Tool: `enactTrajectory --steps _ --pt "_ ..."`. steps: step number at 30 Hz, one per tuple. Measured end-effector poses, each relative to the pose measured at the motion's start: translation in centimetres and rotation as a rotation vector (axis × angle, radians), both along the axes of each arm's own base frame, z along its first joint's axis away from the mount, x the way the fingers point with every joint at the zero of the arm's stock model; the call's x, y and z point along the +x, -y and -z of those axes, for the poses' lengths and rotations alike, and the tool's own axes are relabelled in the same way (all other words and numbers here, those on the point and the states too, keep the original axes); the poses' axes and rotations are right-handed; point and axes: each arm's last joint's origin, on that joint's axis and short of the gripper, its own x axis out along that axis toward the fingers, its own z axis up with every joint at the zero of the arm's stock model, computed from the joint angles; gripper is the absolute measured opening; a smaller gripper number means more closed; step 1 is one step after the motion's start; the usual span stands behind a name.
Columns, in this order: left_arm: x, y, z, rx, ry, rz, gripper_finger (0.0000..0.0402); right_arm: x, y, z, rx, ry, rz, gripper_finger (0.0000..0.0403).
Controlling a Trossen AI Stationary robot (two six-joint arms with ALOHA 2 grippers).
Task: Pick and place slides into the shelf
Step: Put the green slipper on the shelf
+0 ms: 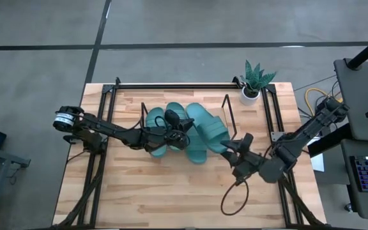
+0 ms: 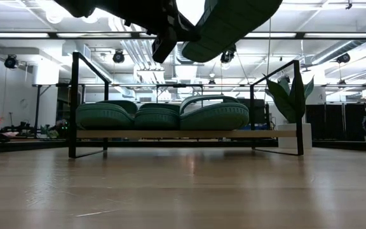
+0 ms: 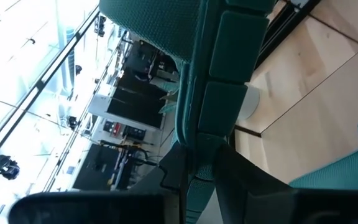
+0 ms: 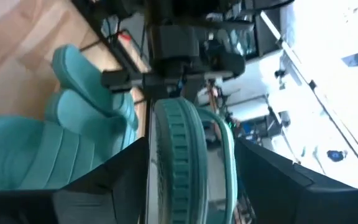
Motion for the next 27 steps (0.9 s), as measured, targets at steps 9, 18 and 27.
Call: enactTrajectory --steps 9,18,27 --pt "0.0 -0.2 -0.1 0.016 -0.008 -0.009 0.0032 -1.3 0.7 -0.7 0.12 -0.051 0.101 0.0219" --pt "0.0 -0.5 -0.1 0.016 -0.007 -0.018 0.0032 -1.2 0.6 -0.5 0.178 -0.078 0.062 0.0202" --pt "0.0 -0.5 -0.1 0.014 -0.006 -0.008 0.0032 -1.1 0.6 -0.6 0.191 -0.066 0.064 0.0074"
